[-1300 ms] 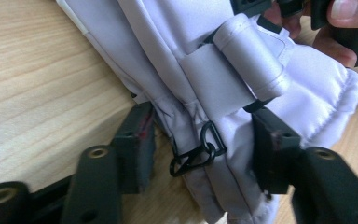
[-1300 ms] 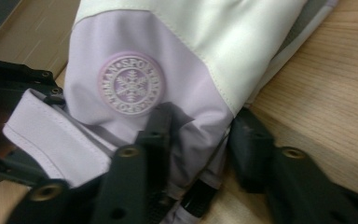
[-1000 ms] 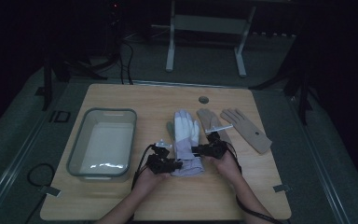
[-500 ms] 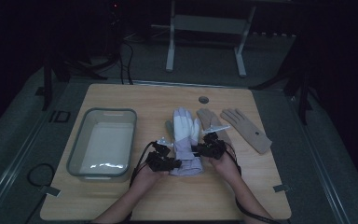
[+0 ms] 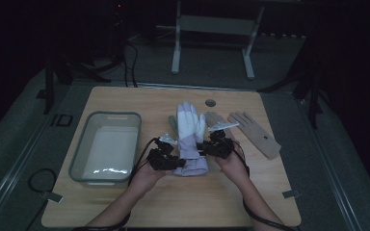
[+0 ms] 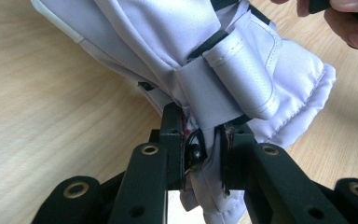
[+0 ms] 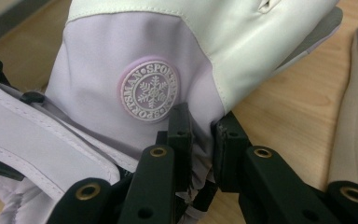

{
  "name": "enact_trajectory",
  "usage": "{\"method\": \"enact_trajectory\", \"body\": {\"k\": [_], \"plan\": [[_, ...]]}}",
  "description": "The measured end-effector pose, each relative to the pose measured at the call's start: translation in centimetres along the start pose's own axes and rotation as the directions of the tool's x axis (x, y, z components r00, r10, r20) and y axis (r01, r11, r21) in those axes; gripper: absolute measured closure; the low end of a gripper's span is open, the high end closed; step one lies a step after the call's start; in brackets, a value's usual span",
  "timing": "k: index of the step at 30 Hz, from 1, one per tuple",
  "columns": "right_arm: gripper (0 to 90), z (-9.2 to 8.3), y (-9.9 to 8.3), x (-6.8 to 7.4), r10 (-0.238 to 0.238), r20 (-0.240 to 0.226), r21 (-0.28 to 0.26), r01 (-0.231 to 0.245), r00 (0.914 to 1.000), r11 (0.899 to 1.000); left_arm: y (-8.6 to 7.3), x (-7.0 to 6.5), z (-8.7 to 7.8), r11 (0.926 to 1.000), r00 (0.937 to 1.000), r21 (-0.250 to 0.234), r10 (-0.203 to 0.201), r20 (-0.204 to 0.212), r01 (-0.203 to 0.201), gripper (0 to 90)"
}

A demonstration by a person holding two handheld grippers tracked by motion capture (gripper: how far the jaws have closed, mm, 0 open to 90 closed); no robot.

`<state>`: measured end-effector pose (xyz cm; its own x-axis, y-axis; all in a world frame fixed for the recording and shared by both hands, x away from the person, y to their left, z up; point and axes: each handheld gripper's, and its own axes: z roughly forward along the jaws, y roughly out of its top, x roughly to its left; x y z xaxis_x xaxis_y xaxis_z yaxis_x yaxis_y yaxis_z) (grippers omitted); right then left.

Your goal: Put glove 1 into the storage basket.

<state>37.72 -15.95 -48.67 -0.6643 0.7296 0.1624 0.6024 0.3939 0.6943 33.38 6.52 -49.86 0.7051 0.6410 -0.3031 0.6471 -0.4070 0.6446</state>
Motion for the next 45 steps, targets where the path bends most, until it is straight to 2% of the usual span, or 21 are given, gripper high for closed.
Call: {"method": "enact_trajectory", "body": {"k": [4,6,14,22,30,37,39,41,45], "plan": [[79.4,-0.3,0.9,0.6,-0.011,0.002,-0.011,0.011,0.9999,1.0,0.7,0.3,-1.2,0.9992,0.9993,0.017,0.036,0.005,-0.036,75.6],[79.5,-0.5,1.4,0.9,-0.011,-0.003,-0.02,0.011,0.9999,1.0,0.9,0.6,-1.7,0.9994,0.9995,0.014,0.032,0.008,-0.032,75.7],[79.5,-0.9,3.2,2.0,-0.008,-0.004,-0.049,0.008,1.0,0.999,2.0,1.0,-4.1,0.9976,0.9981,0.029,0.062,-0.003,-0.062,75.7],[79.5,-0.9,5.2,3.6,-0.013,-0.019,-0.065,0.012,0.9997,0.998,2.4,1.6,-6.8,0.996,0.9959,0.04,0.082,-0.039,-0.08,75.7],[79.5,0.4,7.3,6.3,-0.035,-0.05,-0.085,0.03,0.9981,0.996,1.6,3.0,-10.1,0.9956,0.9932,0.047,0.085,-0.08,-0.082,75.6],[79.4,1.5,9.4,8.9,-0.071,-0.054,-0.08,0.067,0.996,0.995,0.5,4.3,-13.2,0.9964,0.991,0.045,0.076,-0.11,-0.072,75.6],[79.4,2.0,9.9,9.7,-0.074,-0.058,-0.088,0.069,0.9955,0.994,0.4,4.4,-13.5,0.9965,0.9905,0.045,0.075,-0.115,-0.07,75.6],[79.4,2.5,10.5,10.5,-0.078,-0.063,-0.085,0.072,0.995,0.994,-0.2,5.0,-14.7,0.9965,0.9873,0.044,0.076,-0.14,-0.071,75.6],[79.4,3.5,11.3,11.8,-0.086,-0.077,-0.085,0.079,0.9934,0.993,-1.0,5.9,-16.0,0.9974,0.9867,0.043,0.065,-0.149,-0.059,75.6]]}}
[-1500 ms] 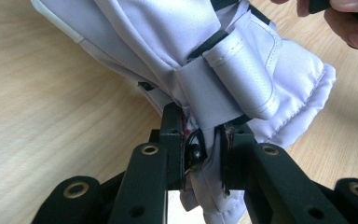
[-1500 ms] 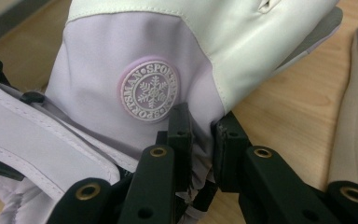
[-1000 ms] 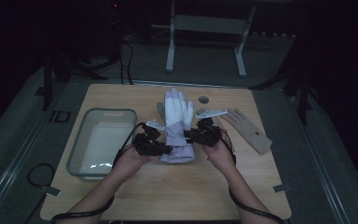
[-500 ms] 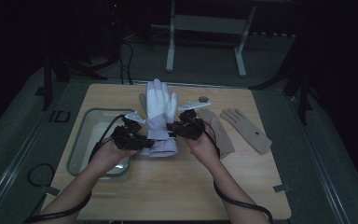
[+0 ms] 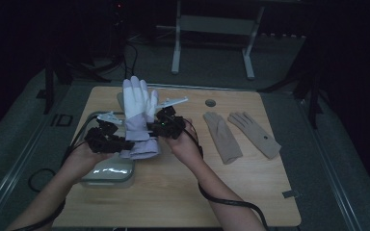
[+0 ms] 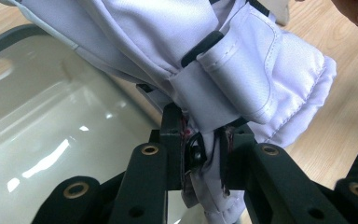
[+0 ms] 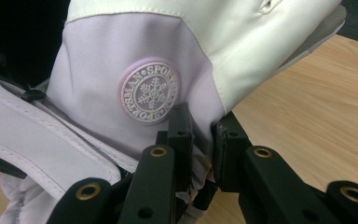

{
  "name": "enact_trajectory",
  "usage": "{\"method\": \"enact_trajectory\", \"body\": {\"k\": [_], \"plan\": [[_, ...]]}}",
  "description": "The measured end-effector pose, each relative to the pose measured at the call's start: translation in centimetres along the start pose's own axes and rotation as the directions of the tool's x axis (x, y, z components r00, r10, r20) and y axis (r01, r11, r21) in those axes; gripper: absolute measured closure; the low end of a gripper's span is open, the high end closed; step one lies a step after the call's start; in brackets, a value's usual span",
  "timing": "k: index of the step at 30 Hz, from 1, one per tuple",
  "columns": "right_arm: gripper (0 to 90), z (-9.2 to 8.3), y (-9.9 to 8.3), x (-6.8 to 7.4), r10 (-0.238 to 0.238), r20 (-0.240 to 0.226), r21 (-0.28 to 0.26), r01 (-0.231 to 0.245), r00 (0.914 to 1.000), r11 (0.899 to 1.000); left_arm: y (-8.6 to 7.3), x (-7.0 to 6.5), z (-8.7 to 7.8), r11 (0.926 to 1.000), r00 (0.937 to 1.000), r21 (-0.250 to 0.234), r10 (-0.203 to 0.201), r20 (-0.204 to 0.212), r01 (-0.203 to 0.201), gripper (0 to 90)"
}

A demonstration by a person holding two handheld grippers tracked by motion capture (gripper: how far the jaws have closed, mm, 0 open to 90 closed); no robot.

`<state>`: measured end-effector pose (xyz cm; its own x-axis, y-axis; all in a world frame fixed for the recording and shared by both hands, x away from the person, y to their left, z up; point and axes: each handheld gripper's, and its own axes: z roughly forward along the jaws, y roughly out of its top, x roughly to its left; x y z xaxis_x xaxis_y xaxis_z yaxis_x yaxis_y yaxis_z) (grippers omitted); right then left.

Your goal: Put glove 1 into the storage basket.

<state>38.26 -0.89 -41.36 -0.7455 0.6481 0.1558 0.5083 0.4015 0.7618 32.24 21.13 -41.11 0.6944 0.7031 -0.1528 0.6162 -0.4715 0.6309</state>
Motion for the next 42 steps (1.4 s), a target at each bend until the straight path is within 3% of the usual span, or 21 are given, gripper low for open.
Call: {"method": "enact_trajectory", "body": {"k": [10,18,24,31,38,42], "plan": [[79.5,3.3,1.7,3.3,-0.026,-0.015,0.009,0.027,0.9995,1.0,-2.4,2.2,-2.6,0.9996,0.9986,0.023,-0.014,-0.051,0.015,75.7],[79.6,6.6,2.0,5.8,-0.013,-0.064,0.017,0.015,0.9979,1.0,-5.2,4.6,-4.0,0.9976,0.9983,0.056,-0.038,-0.043,0.041,75.6],[79.6,8.6,1.3,6.4,0.011,-0.083,0.051,-0.007,0.9965,0.999,-6.6,5.5,-3.5,0.9954,0.9985,0.083,-0.044,-0.031,0.047,75.6],[79.5,10.7,-0.8,6.6,0.042,-0.081,0.125,-0.031,0.9958,0.992,-9.0,6.6,-1.3,0.9904,0.9962,0.112,-0.084,0.023,0.08,75.1],[79.7,11.3,-1.6,6.7,0.03,-0.063,0.183,-0.018,0.9976,0.983,-10.0,7.1,-0.1,0.9861,0.993,0.13,-0.109,0.045,0.103,74.3],[79.7,11.3,-1.4,6.7,0.027,-0.052,0.243,-0.013,0.9983,0.97,-10.1,6.9,0.2,0.9847,0.9919,0.135,-0.118,0.047,0.111,74.0]]}}
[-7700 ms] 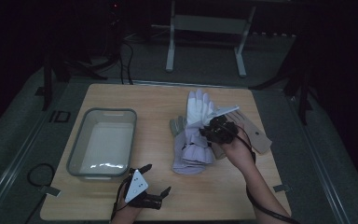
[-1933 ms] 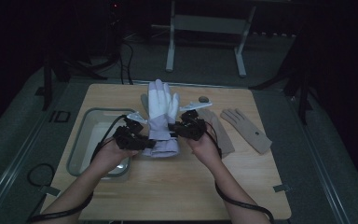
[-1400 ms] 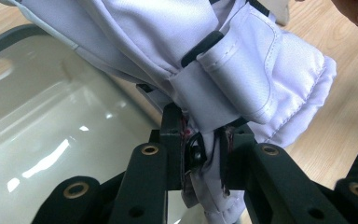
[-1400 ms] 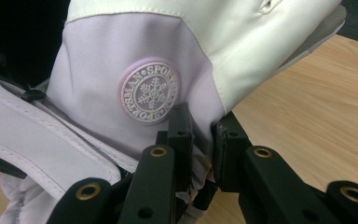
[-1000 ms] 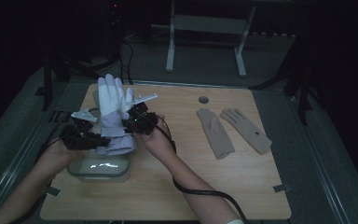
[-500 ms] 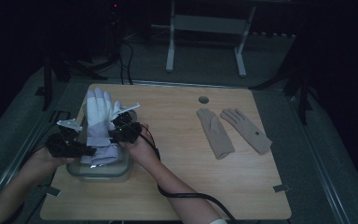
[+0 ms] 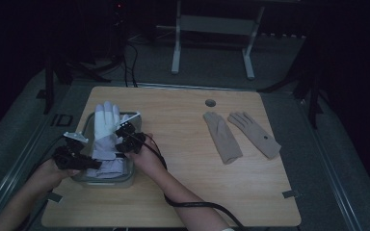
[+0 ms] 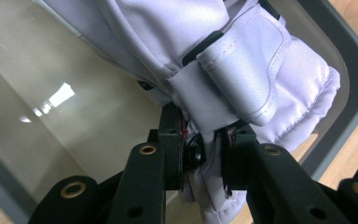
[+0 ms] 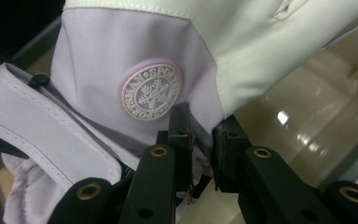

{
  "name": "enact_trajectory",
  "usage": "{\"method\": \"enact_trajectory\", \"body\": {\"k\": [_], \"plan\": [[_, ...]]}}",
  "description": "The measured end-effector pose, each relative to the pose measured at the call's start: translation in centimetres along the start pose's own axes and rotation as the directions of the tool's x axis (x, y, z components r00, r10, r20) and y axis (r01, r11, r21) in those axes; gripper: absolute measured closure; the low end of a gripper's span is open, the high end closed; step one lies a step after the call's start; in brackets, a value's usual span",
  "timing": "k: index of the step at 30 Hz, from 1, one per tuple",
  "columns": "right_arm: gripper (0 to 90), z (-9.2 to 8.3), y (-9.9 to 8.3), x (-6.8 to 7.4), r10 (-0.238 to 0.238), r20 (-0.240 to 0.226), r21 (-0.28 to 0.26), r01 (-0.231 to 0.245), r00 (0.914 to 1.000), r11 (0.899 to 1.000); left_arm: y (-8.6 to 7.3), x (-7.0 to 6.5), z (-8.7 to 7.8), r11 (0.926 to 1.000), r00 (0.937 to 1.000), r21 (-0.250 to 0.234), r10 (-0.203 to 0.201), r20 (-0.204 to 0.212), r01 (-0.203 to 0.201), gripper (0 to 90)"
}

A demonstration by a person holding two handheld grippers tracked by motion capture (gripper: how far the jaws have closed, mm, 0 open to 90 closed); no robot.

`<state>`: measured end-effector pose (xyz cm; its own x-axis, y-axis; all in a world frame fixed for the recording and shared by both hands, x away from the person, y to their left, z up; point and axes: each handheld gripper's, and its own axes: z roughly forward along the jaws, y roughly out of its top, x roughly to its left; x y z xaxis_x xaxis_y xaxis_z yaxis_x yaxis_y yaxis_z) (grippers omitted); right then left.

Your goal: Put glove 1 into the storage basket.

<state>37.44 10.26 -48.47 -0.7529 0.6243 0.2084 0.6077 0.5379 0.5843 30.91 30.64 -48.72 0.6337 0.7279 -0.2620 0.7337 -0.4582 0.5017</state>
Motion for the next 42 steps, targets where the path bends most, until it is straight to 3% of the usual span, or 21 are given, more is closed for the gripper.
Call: {"method": "enact_trajectory", "body": {"k": [7,13,15,18,21,25,28,30,32,33,34,35,36,42], "plan": [[79.3,0.5,-0.7,-0.3,0.004,0.012,0.046,-0.005,0.9999,0.999,-0.1,-0.2,1.3,0.9992,1.0,0.041,-0.001,0.001,0.001,73.3],[75.5,1.2,-1.1,-0.4,0.004,0.003,0.077,-0.005,1.0,0.997,-0.3,-1.0,1.7,0.9972,0.9983,0.067,0.036,-0.046,-0.032,67.8],[75.3,1.1,-1.1,-0.4,0.006,0.002,0.076,-0.006,1.0,0.997,-0.5,-1.1,1.7,0.9979,0.9976,0.06,0.029,-0.062,-0.025,66.1],[75.1,1.1,-1.1,-0.4,0.008,0.004,0.074,-0.008,1.0,0.997,-0.6,-1.6,1.9,0.9974,0.9928,0.059,0.048,-0.11,-0.042,62.5],[67.1,1.0,-1.0,-0.4,0.0,-0.004,0.065,0.001,1.0,0.998,-0.7,-2.0,1.9,0.9989,0.9881,0.037,0.035,-0.149,-0.03,54.9],[46.6,0.4,-0.7,-0.3,-0.023,-0.013,0.029,0.023,0.9996,0.999,-1.0,-2.2,1.2,0.9994,0.9896,-0.028,-0.023,-0.142,0.019,37.8],[35.0,-0.1,-0.5,-0.8,-0.014,-0.034,-0.009,0.014,0.9993,1.0,-1.2,-2.3,0.4,0.9943,0.9941,-0.103,-0.037,-0.102,0.026,24.0],[31.3,-0.4,-0.5,-1.0,-0.013,-0.042,-0.009,0.013,0.999,1.0,-1.2,-2.3,0.2,0.9922,0.9931,-0.12,-0.047,-0.108,0.033,21.8],[22.0,-1.4,-0.3,-1.0,-0.046,-0.075,-0.04,0.043,0.9961,0.998,-1.0,-2.4,-0.6,0.9803,0.9891,-0.193,-0.068,-0.13,0.042,18.1],[22.0,-1.4,-0.3,-1.0,-0.046,-0.075,-0.04,0.043,0.9961,0.998,-1.0,-2.4,-0.6,0.9803,0.9891,-0.193,-0.068,-0.13,0.042,17.3],[21.8,-1.6,-0.3,-1.0,-0.053,-0.074,-0.042,0.05,0.9958,0.998,-0.9,-2.6,-0.9,0.9727,0.9884,-0.228,-0.072,-0.133,0.04,17.3],[19.7,-2.2,-0.2,-1.0,-0.089,-0.04,-0.078,0.086,0.9952,0.993,-0.8,-2.7,-1.0,0.9681,0.9883,-0.247,-0.076,-0.132,0.042,16.5],[18.0,-2.5,-0.2,-1.1,-0.106,-0.046,-0.09,0.101,0.9933,0.991,-0.6,-3.0,-1.0,0.9634,0.9877,-0.266,-0.072,-0.139,0.033,15.0],[17.2,-4.0,-0.2,-1.4,-0.131,-0.064,-0.128,0.122,0.9893,0.984,0.3,-4.2,-0.6,0.9577,0.9919,-0.288,-0.031,-0.123,-0.006,14.9]]}}
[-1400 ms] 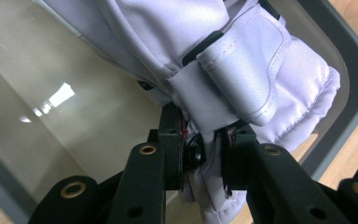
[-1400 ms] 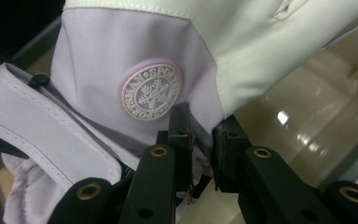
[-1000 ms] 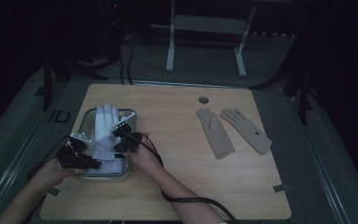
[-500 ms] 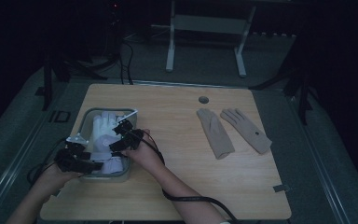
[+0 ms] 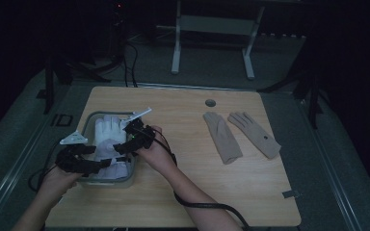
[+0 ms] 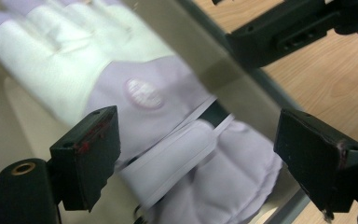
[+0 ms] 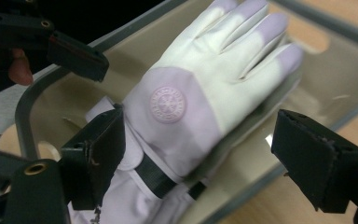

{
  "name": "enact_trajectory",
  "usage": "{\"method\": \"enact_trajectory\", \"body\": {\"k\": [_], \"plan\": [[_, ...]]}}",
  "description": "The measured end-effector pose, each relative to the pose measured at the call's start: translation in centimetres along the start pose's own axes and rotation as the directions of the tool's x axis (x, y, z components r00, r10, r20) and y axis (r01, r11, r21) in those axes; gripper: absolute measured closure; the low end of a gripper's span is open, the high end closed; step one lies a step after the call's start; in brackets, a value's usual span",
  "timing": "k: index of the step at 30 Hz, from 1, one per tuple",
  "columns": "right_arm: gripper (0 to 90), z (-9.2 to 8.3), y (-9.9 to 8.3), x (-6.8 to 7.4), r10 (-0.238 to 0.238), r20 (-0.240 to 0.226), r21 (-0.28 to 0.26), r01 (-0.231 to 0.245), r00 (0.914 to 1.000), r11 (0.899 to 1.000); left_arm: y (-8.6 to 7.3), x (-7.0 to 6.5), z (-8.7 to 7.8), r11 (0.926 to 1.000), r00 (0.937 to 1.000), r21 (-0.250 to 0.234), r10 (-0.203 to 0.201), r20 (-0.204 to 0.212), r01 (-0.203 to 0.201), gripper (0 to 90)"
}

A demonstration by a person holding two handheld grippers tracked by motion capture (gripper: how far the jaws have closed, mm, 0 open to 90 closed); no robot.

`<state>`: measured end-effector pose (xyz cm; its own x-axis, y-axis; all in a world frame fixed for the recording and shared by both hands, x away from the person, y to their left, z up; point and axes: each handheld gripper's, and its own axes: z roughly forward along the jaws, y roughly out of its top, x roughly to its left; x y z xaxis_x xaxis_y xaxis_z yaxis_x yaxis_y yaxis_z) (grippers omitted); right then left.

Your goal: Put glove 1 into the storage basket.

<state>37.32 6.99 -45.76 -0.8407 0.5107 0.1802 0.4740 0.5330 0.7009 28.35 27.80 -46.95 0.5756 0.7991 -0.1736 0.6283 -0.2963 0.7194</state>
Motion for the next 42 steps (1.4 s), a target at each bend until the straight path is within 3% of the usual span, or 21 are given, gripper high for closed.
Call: {"method": "enact_trajectory", "body": {"k": [1,3,10,12,13,19,22,27,31,33,36,38,42], "plan": [[17.0,-0.6,0.0,-0.1,-0.034,0.017,-0.009,0.035,0.9993,0.999,0.3,-0.5,0.2,0.9999,0.9999,-0.011,0.013,0.004,-0.013,15.0],[17.0,-1.2,-0.1,-0.2,-0.049,0.025,-0.009,0.049,0.9985,0.999,0.7,-1.0,0.3,0.9993,0.9995,-0.023,0.031,0.006,-0.031,15.0],[16.5,-3.5,-0.4,-1.3,-0.012,0.021,-0.015,0.012,0.9997,1.0,1.8,-2.8,1.0,0.9963,0.9956,-0.034,0.081,0.048,-0.079,15.0],[15.8,-4.0,-0.7,-1.6,-0.009,0.021,-0.014,0.009,0.9997,1.0,2.1,-3.4,1.4,0.9962,0.9932,-0.037,0.082,0.083,-0.079,15.0],[15.6,-4.3,-0.8,-1.7,-0.011,0.024,-0.015,0.011,0.9997,1.0,2.4,-4.1,1.8,0.9937,0.9909,-0.038,0.109,0.08,-0.106,15.0],[14.2,-5.7,-1.8,-2.8,-0.014,0.034,-0.007,0.014,0.9993,1.0,3.1,-5.6,2.9,0.99,0.9842,-0.049,0.137,0.112,-0.132,15.0],[14.1,-6.4,-2.4,-3.5,-0.011,0.047,-0.011,0.011,0.9989,1.0,3.4,-6.3,3.5,0.9884,0.9761,-0.07,0.145,0.162,-0.135,15.0],[14.1,-7.8,-3.5,-4.9,0.016,0.073,-0.027,-0.015,0.9972,1.0,3.7,-7.7,4.5,0.978,0.9573,-0.067,0.207,0.202,-0.197,15.0],[14.1,-8.6,-4.1,-6.0,0.044,0.102,-0.033,-0.04,0.9939,0.999,3.7,-8.9,5.3,0.9678,0.9408,-0.093,0.25,0.229,-0.234,15.0],[14.1,-9.1,-4.4,-6.4,0.045,0.115,-0.032,-0.042,0.9924,0.999,3.7,-9.3,5.6,0.9621,0.9278,-0.115,0.269,0.258,-0.247,15.0],[15.6,-9.9,-5.1,-7.4,0.061,0.139,-0.038,-0.056,0.9884,0.998,3.5,-10.1,6.3,0.9526,0.9034,-0.124,0.303,0.303,-0.278,15.0],[16.1,-10.1,-5.3,-7.7,0.077,0.142,-0.029,-0.074,0.9869,0.997,3.3,-10.8,7.0,0.948,0.884,-0.122,0.318,0.343,-0.294,14.9],[15.7,-10.6,-6.2,-8.6,0.089,0.156,-0.028,-0.085,0.9838,0.996,3.0,-12.2,8.2,0.937,0.8575,-0.116,0.348,0.379,-0.329,14.9]]}}
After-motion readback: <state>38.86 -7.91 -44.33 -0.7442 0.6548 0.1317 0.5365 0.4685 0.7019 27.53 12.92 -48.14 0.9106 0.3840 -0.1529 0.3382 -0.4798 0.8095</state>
